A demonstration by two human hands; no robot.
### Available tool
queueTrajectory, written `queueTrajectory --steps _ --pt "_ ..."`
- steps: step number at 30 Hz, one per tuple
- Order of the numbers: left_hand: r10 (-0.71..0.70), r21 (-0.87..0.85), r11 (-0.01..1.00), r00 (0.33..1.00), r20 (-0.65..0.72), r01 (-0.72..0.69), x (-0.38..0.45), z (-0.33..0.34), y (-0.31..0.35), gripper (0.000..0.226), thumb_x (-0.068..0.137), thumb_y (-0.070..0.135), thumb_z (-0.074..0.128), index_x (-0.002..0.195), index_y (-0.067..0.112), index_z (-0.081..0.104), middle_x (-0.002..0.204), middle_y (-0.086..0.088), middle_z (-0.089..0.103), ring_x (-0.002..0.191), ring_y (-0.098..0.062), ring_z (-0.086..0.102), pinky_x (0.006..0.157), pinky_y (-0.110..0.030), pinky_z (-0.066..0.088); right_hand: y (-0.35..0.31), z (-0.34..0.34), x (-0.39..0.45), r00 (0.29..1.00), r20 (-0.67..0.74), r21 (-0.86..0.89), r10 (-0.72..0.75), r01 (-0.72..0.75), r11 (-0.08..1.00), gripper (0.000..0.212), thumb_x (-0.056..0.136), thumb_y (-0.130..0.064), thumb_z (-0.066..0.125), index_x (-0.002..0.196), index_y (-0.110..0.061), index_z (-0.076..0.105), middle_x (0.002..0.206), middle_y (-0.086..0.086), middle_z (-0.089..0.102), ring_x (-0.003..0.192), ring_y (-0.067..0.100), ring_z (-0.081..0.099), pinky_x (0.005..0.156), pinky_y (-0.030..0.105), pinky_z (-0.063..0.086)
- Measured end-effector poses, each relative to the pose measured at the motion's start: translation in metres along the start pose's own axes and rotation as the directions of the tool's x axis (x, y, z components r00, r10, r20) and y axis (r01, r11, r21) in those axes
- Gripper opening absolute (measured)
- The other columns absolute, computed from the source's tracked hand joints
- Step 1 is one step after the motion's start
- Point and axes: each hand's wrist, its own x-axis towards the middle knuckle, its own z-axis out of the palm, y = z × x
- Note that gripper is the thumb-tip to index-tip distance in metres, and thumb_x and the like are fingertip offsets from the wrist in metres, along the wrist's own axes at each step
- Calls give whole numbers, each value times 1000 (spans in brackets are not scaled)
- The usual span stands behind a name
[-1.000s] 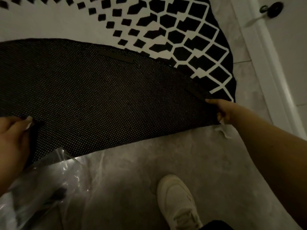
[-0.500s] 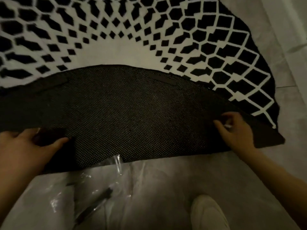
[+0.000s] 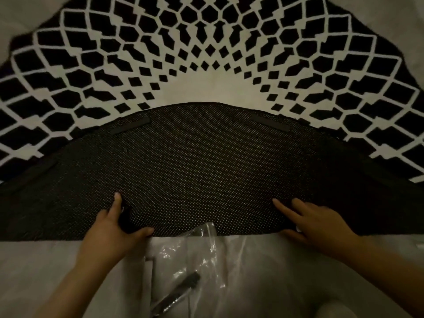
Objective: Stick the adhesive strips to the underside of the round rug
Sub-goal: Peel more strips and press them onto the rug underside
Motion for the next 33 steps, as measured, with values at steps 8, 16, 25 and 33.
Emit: queueTrajectory --steps 8,16,25,33 --pt "32 252 968 998 -48 -19 68 -65 38 101 74 56 69 151 32 9 138 -12 39 118 -31 50 91 -39 48 -28 9 61 961 46 51 273 -276 960 69 98 -55 6 126 -19 58 84 7 63 45 19 55 29 25 38" --pt "257 268 949 895 -365 -164 68 -96 91 51 86 33 63 134 24 49 117 -10 48 98 -30 56 72 -37 47 -70 -5 136 874 176 150 454 -479 865 61 90 -49 51 143 -22 39 107 8 53 76 23 58 54 39 54" --pt "606 124 743 740 292 -658 -26 -27 75 77 50 79 58 115 38 60 111 20 48 85 3 51 75 -21 48 -39 -39 101 881 146 484 450 -460 744 58 93 -45 43 145 -21 31 122 2 49 92 18 59 75 38 50" --pt "561 -7 786 709 427 -618 -62 42 75 15 89 32 61 76 25 57 67 15 52 68 0 52 68 -22 42 -33 -52 58 848 152 532 509 -504 681 44 95 -34 50 135 -16 46 121 5 55 100 15 57 79 31 45"
